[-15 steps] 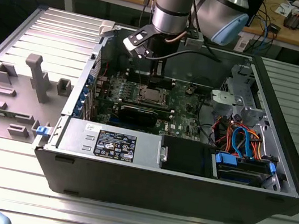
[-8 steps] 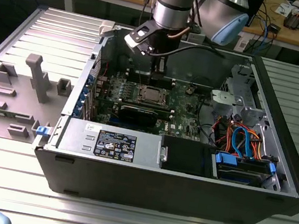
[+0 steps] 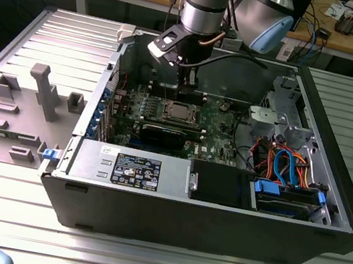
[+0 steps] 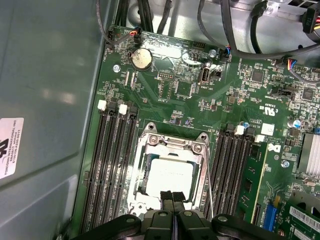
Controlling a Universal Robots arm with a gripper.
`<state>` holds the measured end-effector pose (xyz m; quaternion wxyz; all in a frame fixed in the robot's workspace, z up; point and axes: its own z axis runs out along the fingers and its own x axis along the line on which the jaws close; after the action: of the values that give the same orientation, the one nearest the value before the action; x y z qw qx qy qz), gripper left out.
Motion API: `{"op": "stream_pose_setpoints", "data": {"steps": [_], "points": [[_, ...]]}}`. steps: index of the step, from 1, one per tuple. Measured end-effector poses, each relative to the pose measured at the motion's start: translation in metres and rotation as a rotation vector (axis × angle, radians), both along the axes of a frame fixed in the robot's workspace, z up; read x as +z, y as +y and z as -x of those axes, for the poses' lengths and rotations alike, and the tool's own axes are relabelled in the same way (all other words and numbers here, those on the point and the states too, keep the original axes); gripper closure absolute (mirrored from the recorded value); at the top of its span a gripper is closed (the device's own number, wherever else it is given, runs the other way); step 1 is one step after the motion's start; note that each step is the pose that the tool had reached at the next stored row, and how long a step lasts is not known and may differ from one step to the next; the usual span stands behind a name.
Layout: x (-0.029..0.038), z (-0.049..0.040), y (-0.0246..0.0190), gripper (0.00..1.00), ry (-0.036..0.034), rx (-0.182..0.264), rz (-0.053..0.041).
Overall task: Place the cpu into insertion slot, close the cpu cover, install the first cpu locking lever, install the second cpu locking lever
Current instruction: 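Install the first cpu locking lever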
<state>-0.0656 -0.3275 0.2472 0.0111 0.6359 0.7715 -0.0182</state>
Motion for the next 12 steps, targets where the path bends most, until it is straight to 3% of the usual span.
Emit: {"op": "stream_pose_setpoints", "data": {"steps": [8,10,12], "points": [[0.0000,0.0000,0.0000,0.89,0.0000,0.002,0.0000],[0.0089,0.0016,0.0000,0.89,-0.0410,0.002,0.0010],[0.0089,0.0016,0.0000,0.89,-0.0412,0.002,0.0011]]}}
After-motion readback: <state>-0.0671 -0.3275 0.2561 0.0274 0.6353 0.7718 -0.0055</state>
